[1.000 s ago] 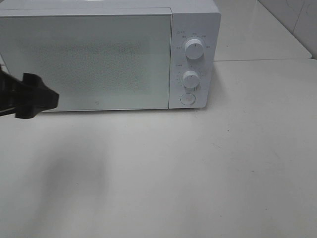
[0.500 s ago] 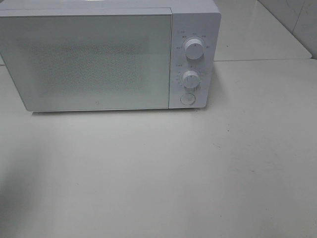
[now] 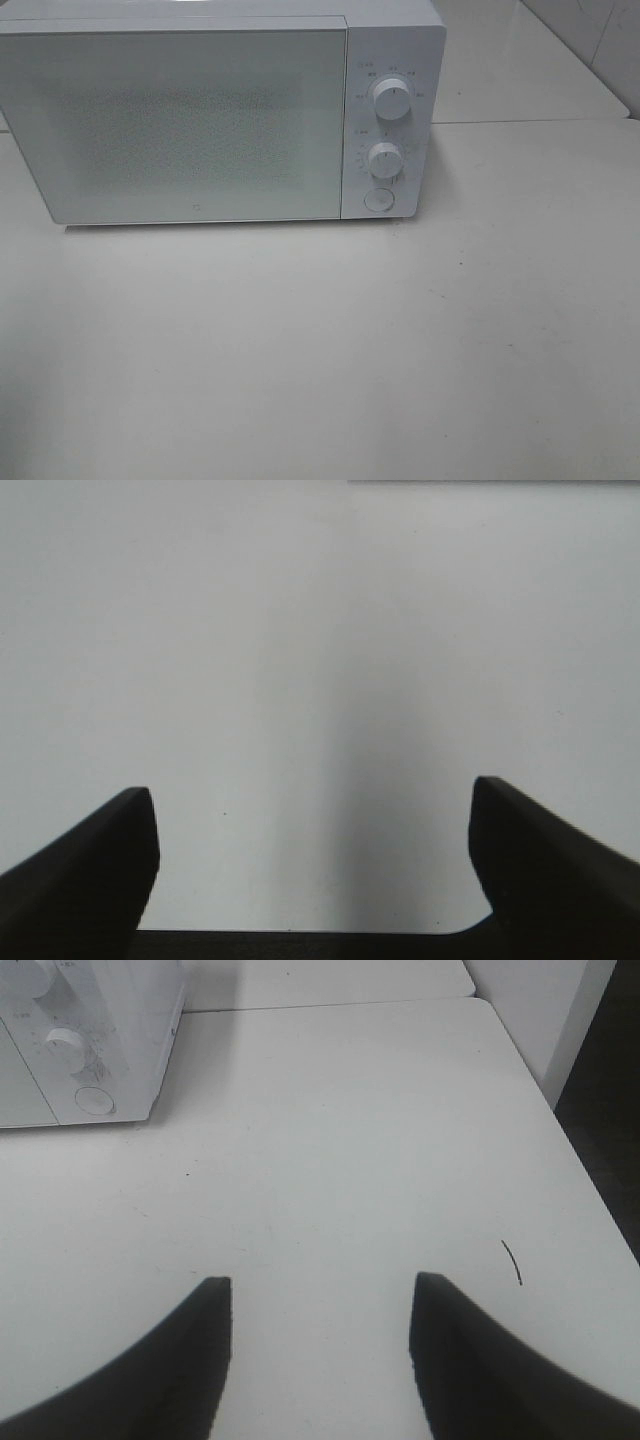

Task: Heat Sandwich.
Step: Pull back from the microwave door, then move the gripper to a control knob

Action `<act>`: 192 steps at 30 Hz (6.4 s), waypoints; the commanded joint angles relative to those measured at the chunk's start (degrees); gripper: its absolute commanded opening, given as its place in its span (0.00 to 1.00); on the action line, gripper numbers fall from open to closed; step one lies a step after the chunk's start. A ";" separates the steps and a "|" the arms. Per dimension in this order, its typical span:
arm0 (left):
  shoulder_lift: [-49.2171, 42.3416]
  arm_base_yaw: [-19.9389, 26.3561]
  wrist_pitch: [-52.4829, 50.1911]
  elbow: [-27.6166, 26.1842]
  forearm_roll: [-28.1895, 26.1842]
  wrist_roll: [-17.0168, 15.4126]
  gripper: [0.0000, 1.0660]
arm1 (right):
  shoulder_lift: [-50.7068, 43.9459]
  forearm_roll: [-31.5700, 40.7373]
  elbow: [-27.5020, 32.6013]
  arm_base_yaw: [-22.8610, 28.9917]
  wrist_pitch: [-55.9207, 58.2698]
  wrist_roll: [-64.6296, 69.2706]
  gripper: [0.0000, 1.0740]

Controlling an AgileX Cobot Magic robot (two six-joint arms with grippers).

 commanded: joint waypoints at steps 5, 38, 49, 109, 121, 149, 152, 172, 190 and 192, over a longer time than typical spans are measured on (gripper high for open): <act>-7.28 0.29 1.26 2.69 -1.15 0.69 0.75 | -1.32 -0.29 0.34 -0.17 -0.46 -0.40 0.50; -35.81 0.29 2.06 7.85 -0.92 0.69 0.72 | -1.32 -0.29 0.34 -0.17 -0.46 -0.40 0.50; -35.81 5.16 2.18 7.85 -0.52 0.63 0.72 | -1.32 -0.29 0.34 -0.17 -0.52 -0.40 0.50; -35.70 10.26 1.95 7.96 -2.12 3.44 0.72 | -1.32 -0.34 0.34 -0.17 -0.52 -0.40 0.50; -35.70 10.26 1.95 7.96 -2.12 3.44 0.72 | -1.32 -1.38 0.17 -0.17 -0.69 -0.34 0.50; -35.70 10.26 1.95 7.96 -2.12 3.44 0.72 | 22.63 -1.55 -0.74 -0.17 -35.24 -3.90 0.62; -35.70 10.26 1.95 7.96 -2.12 3.44 0.72 | 28.93 -1.55 -0.74 -0.17 -42.28 -3.84 0.62; -35.70 10.26 1.95 7.96 -2.12 3.44 0.72 | 50.94 -1.55 -0.74 -0.17 -70.24 -3.21 0.61; -35.70 10.26 1.95 7.96 -2.12 3.44 0.72 | 70.36 -8.88 -0.74 6.93 -90.70 -1.83 0.61; -35.70 10.26 1.95 7.96 -2.12 3.44 0.72 | 72.31 -8.08 -0.74 9.91 -90.87 -1.95 0.61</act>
